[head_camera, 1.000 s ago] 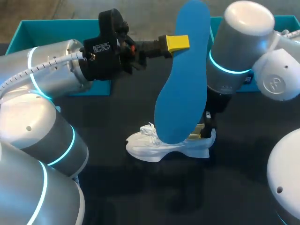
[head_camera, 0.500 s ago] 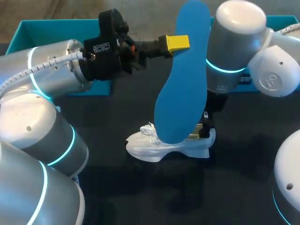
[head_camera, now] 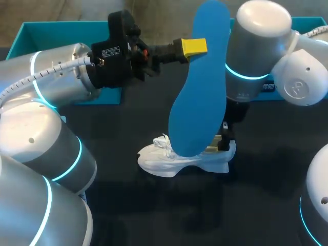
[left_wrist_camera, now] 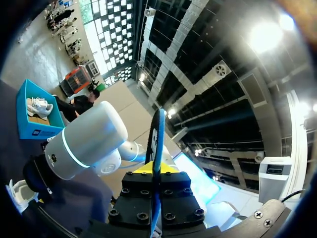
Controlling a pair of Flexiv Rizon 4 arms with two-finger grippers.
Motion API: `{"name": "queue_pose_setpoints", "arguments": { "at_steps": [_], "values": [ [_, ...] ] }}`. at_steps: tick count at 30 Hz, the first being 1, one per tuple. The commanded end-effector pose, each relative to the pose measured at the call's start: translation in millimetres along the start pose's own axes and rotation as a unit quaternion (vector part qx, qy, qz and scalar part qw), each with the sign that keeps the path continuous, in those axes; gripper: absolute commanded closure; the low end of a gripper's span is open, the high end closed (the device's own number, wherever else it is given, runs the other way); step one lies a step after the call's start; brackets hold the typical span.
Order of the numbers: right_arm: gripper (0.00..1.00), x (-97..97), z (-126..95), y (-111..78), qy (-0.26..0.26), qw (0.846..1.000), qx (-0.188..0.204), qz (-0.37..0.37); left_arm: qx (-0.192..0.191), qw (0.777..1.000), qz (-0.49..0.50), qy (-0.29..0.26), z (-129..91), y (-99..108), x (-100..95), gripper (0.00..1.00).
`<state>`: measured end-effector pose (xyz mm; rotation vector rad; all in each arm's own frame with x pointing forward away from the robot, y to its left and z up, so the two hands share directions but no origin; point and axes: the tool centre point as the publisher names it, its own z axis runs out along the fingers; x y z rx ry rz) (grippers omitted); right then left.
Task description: Take the shoe out of the shoebox, open the shoe tongue, remove and reinsert the insole, then place the shoe into the shoebox
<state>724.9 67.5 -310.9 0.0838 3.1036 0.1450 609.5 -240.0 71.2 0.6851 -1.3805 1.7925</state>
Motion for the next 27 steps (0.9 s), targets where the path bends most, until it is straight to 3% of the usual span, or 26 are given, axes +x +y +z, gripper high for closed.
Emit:
{"name": "queue_pose_setpoints", "arguments": {
  "at_steps": [1, 8, 18, 27],
  "values": [
    [0.00, 1.0, 0.3, -0.8, -0.001, 1.000, 0.000, 0.000, 0.061, 0.998, 0.000, -0.001, 1.0, 5.6, 6.0, 1.00],
    [0.00, -4.1, -4.8, 2.7, 0.001, 1.000, 0.006, 0.000, 0.061, 0.998, 0.000, -0.001, 1.0, 5.6, 6.0, 1.00],
    [0.00, -14.0, -10.0, 4.7, -0.002, 0.999, 0.048, 0.023, 0.061, 0.998, 0.000, -0.001, 1.0, 5.6, 6.0, 1.00],
    [0.00, -28.5, 4.3, 27.2, -0.005, 0.998, 0.056, 0.017, 0.061, 0.998, 0.000, -0.001, 1.0, 5.6, 6.0, 1.00]
  ]
}}
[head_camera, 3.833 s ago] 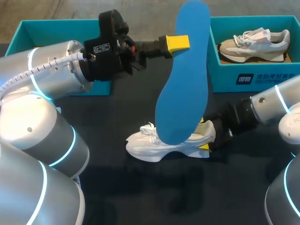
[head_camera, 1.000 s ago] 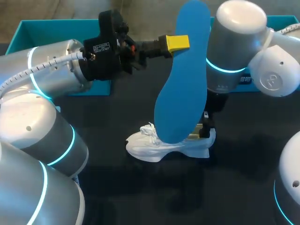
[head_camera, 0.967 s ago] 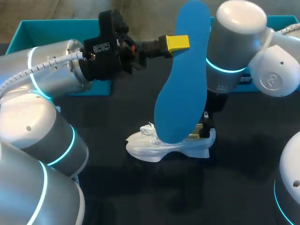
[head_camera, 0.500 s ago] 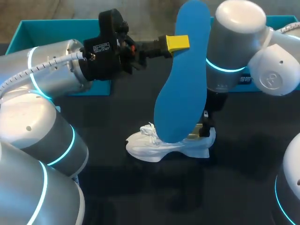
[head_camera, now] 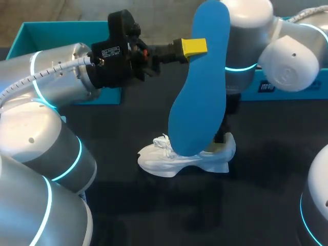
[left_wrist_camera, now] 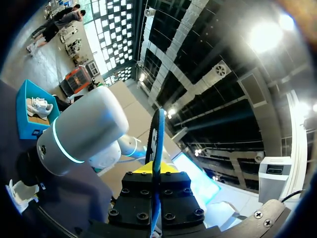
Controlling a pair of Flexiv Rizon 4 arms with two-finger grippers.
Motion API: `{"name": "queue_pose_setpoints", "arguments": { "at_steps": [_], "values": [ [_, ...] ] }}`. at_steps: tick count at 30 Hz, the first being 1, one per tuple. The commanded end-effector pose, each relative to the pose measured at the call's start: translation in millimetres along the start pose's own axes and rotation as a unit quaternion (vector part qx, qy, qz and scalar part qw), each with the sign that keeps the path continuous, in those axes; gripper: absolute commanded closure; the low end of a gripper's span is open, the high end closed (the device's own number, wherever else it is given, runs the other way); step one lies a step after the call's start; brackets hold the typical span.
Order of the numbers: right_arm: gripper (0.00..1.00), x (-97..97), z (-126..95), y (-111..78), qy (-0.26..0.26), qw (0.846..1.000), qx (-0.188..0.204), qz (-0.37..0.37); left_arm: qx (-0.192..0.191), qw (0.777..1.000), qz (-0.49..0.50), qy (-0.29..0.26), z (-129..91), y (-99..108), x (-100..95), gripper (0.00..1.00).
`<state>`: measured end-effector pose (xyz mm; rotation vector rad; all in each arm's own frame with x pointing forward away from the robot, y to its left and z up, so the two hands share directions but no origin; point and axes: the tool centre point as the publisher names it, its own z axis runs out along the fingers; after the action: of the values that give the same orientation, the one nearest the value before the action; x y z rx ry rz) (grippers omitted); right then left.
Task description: Take the shoe out of the shoebox, open the shoe tongue, remove and reinsert the insole, then place the shoe into the shoebox
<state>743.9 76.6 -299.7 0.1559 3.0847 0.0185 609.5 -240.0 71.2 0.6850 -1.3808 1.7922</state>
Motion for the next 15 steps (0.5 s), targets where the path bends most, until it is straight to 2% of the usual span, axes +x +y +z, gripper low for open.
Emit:
{"name": "queue_pose_setpoints", "arguments": {
  "at_steps": [1, 5, 15],
  "values": [
    [0.00, -10.0, 15.7, 20.1, 0.006, 1.000, 0.015, -0.006, 0.061, 0.998, 0.000, -0.001, 1.0, 5.6, 6.0, 1.00],
    [0.00, -15.4, 30.6, 25.8, 0.011, 1.000, 0.012, -0.010, 0.061, 0.998, 0.000, -0.001, 1.0, 5.6, 6.0, 1.00],
    [0.00, -19.0, 61.7, 19.7, 0.024, 1.000, 0.016, 0.005, 0.061, 0.998, 0.000, -0.001, 1.0, 5.6, 6.0, 1.00]
  ]
}}
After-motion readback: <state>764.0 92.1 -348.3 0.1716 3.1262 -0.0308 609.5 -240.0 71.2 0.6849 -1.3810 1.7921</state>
